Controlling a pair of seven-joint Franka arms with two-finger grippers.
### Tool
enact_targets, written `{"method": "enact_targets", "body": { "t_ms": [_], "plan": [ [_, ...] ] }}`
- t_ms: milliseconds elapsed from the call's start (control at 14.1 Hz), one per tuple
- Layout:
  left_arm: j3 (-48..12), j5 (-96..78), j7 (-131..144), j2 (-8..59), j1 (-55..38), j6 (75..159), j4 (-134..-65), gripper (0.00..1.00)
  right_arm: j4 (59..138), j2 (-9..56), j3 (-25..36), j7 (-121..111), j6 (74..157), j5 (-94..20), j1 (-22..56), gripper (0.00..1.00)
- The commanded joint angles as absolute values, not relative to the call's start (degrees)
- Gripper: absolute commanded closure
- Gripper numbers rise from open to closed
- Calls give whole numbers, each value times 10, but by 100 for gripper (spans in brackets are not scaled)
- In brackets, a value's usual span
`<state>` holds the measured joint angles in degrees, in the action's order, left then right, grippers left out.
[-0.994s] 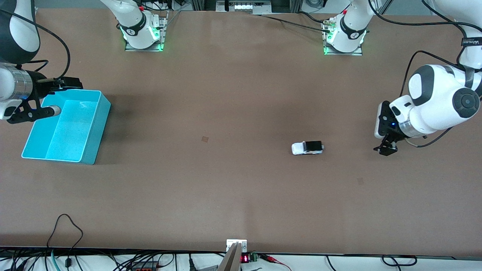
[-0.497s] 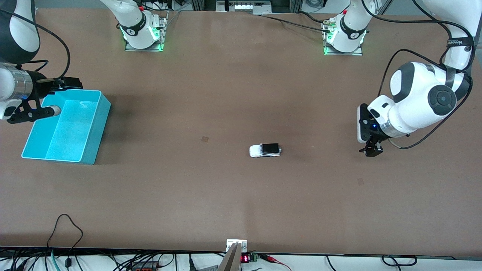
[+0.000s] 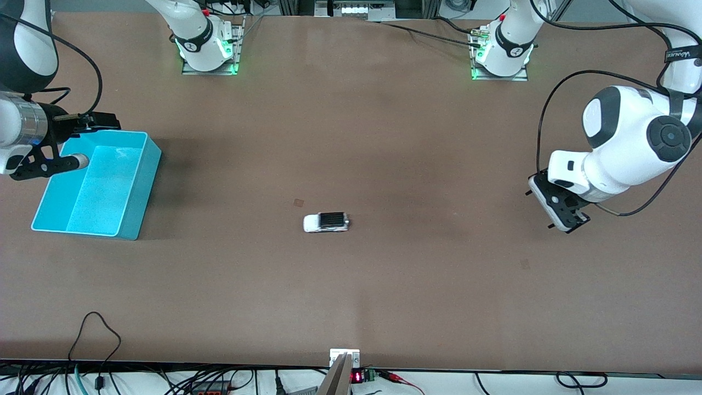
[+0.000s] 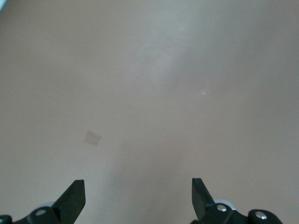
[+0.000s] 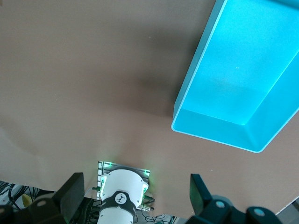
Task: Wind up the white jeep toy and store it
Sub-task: 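Release the jeep so it rolls away from the left gripper, then move the right gripper over the jeep while the left gripper withdraws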
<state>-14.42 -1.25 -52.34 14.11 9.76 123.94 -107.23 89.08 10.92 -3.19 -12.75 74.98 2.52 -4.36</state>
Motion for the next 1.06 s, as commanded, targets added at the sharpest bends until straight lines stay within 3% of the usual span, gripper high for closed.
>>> {"method": "enact_targets", "body": {
  "t_ms": [0,426,994],
  "plan": [
    [-130,-20,-417,112,74,1231,-1071,0,888,110,-34,-137,747,22,-42,0],
    [-67,-18,-203,90,38,1224,-1048,0,906,131,-40,-156,798,11,-9,0],
    [-4,-17,-19,54,-7,1094,-985,0,1003,119,-40,-402,946,10,25,0]
  ]
}}
